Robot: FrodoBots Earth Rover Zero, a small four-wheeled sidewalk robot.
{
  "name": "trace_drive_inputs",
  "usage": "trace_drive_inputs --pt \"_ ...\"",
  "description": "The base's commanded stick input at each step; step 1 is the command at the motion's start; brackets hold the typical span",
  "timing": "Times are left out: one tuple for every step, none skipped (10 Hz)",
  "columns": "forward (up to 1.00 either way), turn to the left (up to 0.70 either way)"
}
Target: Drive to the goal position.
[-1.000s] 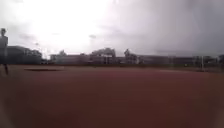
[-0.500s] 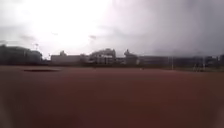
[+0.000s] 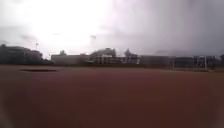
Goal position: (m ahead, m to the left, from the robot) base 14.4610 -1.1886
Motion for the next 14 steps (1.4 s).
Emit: trace_drive_inputs --pt "0.50 0.00" --pt "0.50 0.00" --pt "0.50 0.00" --pt "0.50 0.00" --pt "0.50 0.00" --pt "0.50 0.00" --pt "0.50 0.00" --pt "0.50 0.00" --pt "0.50 0.00" --pt "0.50 0.00" --pt "0.50 0.00" --pt "0.50 0.00" --pt "0.50 0.00" --pt "0.50 0.00"
